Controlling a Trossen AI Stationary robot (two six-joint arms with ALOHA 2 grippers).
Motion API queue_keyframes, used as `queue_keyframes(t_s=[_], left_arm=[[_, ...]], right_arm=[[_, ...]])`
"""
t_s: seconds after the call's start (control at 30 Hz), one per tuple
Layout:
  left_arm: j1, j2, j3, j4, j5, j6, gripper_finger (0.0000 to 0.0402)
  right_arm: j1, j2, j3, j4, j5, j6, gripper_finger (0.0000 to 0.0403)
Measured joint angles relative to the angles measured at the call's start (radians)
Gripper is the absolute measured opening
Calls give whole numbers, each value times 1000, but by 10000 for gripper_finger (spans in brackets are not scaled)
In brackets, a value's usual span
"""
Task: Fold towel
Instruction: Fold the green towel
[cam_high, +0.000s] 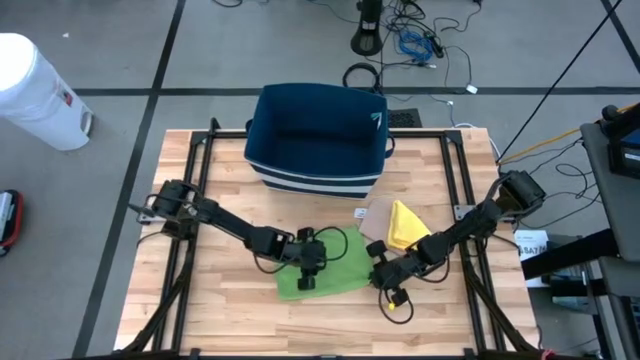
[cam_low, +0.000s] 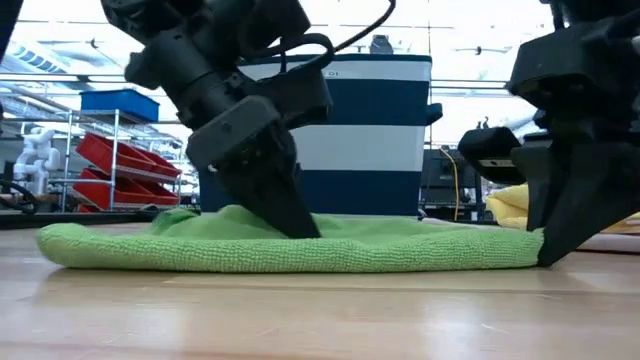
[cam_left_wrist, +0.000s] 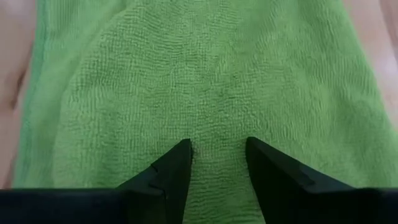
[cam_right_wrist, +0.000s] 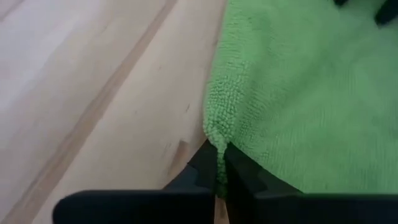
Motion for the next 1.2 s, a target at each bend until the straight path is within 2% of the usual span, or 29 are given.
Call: queue_keyframes(t_s=[0.13, 0.37, 0.53, 0.6, 0.77, 0.9, 1.03, 1.1, 1.2], left_arm=[[8, 32, 2, 85, 47, 4, 163], [15, 49, 0, 152, 68, 31, 163], [26, 52, -1, 179, 72, 32, 163], [26, 53, -2, 201, 71, 51, 163], [26, 53, -2, 275, 71, 70, 163], [27, 53, -2, 311, 71, 79, 163], [23, 53, -2, 300, 114, 83, 163], [23, 53, -2, 283, 116, 83, 163], [23, 52, -1, 239, 110, 83, 163]], right_arm=[[11, -10, 30, 2, 43, -63, 2], [6, -14, 160, 6, 145, -282, 1], [-21, -14, 250, 8, 144, -405, 1], [-41, -13, 272, 14, 115, -437, 0], [-108, 19, 300, 42, -31, -454, 0], [-138, 63, 299, 41, -75, -454, 0], [-143, 92, 299, 82, -94, -454, 0], [-141, 99, 299, 110, -120, -454, 10], [-138, 100, 299, 117, -163, -444, 54]])
